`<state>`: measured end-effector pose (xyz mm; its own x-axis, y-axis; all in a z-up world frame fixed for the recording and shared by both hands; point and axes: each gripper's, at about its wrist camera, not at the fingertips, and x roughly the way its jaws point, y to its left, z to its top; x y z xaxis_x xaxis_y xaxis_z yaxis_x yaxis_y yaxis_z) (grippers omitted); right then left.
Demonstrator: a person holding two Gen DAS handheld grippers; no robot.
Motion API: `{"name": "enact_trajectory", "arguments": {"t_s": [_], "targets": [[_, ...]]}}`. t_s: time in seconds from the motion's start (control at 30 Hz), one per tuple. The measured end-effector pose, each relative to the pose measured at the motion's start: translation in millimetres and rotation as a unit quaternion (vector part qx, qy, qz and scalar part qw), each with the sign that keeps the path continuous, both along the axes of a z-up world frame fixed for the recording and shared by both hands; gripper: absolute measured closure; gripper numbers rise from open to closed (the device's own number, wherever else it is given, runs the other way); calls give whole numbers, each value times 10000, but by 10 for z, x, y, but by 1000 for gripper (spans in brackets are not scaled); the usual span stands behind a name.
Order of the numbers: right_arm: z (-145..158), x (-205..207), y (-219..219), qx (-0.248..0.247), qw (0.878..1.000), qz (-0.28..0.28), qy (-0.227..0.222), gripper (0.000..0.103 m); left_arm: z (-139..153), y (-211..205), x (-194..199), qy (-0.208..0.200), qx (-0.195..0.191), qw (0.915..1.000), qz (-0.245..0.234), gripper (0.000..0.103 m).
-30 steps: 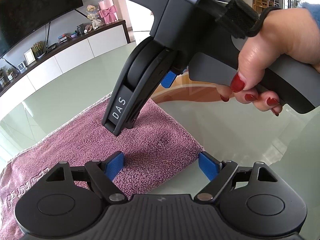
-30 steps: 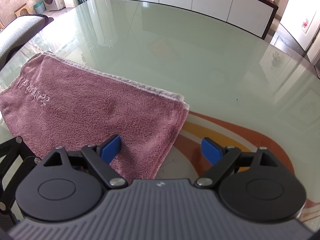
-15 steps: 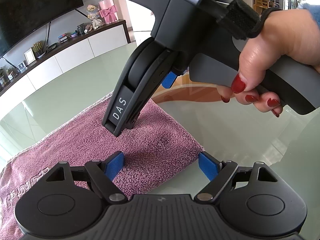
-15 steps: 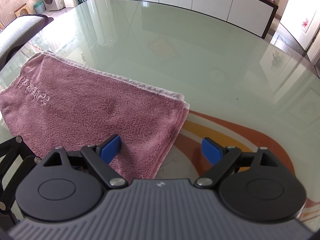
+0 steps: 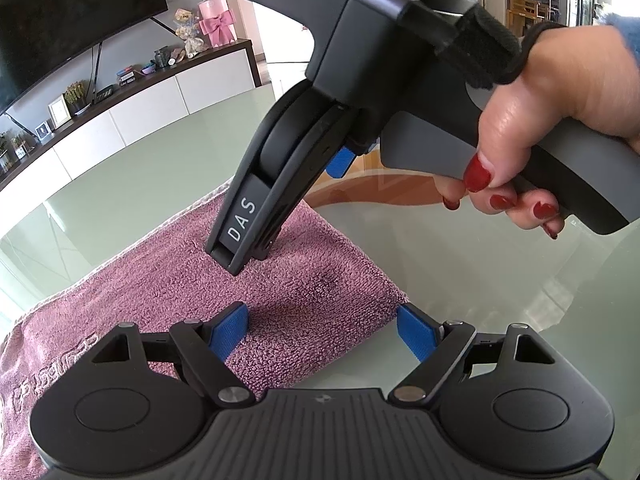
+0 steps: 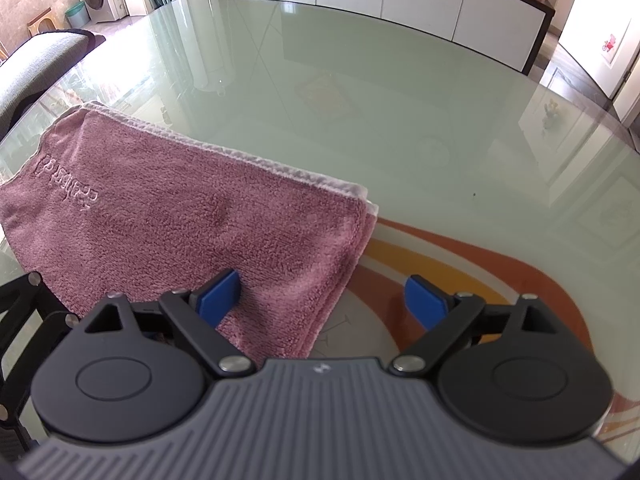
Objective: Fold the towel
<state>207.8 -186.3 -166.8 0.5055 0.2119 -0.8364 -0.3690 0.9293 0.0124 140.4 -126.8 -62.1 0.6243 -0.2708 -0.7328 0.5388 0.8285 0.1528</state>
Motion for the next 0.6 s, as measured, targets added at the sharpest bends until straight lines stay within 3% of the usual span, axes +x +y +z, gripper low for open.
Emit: {"name": "enact_trajectory", "arguments": {"t_s": [0.6], "targets": [[-1, -8, 44, -110, 9999, 18, 49, 10, 39, 44, -32, -47, -205, 9997, 90, 19]]}}
